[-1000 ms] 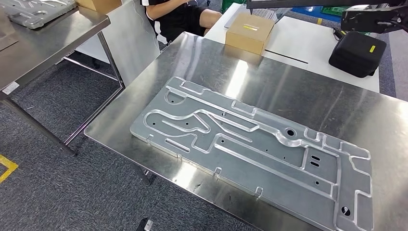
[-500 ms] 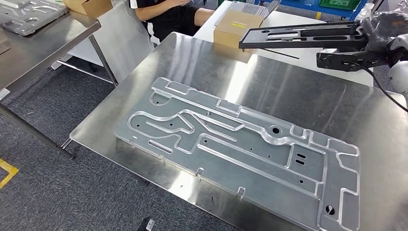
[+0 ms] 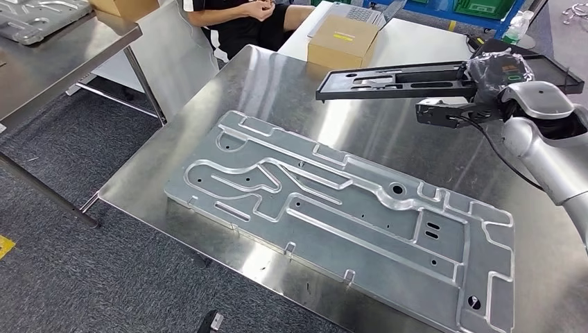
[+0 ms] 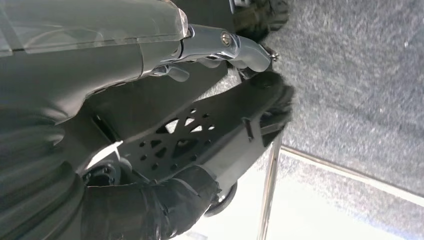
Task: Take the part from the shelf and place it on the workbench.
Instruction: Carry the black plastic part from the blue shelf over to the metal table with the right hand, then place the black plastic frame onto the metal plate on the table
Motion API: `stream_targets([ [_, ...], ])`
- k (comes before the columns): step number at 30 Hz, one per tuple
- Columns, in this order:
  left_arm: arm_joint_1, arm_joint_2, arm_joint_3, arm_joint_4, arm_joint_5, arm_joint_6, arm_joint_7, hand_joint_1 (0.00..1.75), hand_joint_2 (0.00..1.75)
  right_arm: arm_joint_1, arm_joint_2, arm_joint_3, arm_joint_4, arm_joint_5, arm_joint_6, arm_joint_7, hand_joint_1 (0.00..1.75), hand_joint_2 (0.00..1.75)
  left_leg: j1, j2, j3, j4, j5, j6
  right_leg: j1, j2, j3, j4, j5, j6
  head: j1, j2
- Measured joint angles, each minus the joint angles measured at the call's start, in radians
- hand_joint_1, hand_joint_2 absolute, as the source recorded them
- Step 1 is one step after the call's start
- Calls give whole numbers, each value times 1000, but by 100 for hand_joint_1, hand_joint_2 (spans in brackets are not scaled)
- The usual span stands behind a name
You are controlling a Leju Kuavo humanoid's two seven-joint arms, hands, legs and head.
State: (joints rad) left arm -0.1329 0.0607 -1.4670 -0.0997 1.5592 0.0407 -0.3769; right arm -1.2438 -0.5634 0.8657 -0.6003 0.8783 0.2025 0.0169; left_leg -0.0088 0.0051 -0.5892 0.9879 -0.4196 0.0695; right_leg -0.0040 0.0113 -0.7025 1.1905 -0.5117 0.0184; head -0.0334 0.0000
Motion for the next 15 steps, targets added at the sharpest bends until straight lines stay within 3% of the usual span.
stream_targets([
  [2, -1, -3, -3, 0, 1, -5, 2, 0, 175, 0, 19, -3, 8, 16, 14, 0, 175, 175, 2, 2, 0, 2, -2, -3, -11, -3, -52, 101, -29, 10, 0, 0],
  [3, -1, -4, -4, 0, 1, -7, 3, 0, 175, -1, 26, -3, 11, 23, 22, 0, 175, 175, 5, 2, 0, 5, -4, -6, -16, -5, -54, 101, -15, 16, 0, 0],
  [5, -1, -5, -4, 0, 3, -10, 3, 0, 175, -6, 36, -3, 16, 33, 34, 0, 175, 175, 12, 1, 0, 17, -14, -17, -26, -10, -5, -6, 53, 27, 0, 0],
  [7, -1, -4, -4, 0, 4, -11, 3, 0, 175, -18, 44, -3, 20, 40, 42, -2, 175, 175, 13, -2, -6, 32, -23, -31, -26, -11, 51, -117, 90, 30, 0, 0],
  [9, -1, -3, -4, 0, 6, -12, 4, 0, 175, -26, 50, -4, 25, 43, 47, -3, 175, 175, 11, -4, -12, 39, -26, -40, -20, -10, 63, -144, 86, 19, -1, 0],
  [12, 1, -3, -5, 0, 6, -13, 4, 0, 175, -28, 59, -4, 29, 44, 49, -3, 175, 175, 13, -4, -20, 52, -39, -52, -20, -10, 63, -149, 89, -7, -2, 0],
  [13, 0, -3, -5, 0, 6, -13, 4, 0, 175, -30, 62, -4, 30, 44, 49, -3, 175, 175, 14, -4, -33, 81, -59, -56, -20, -11, 66, -152, 90, -16, -2, 0],
  [15, 0, -4, -5, 0, 6, -14, 4, 0, 175, -33, 67, -4, 31, 44, 48, -3, 175, 175, 16, -4, -87, 202, -122, -60, -16, -11, 69, -155, 89, -27, -2, 0],
])
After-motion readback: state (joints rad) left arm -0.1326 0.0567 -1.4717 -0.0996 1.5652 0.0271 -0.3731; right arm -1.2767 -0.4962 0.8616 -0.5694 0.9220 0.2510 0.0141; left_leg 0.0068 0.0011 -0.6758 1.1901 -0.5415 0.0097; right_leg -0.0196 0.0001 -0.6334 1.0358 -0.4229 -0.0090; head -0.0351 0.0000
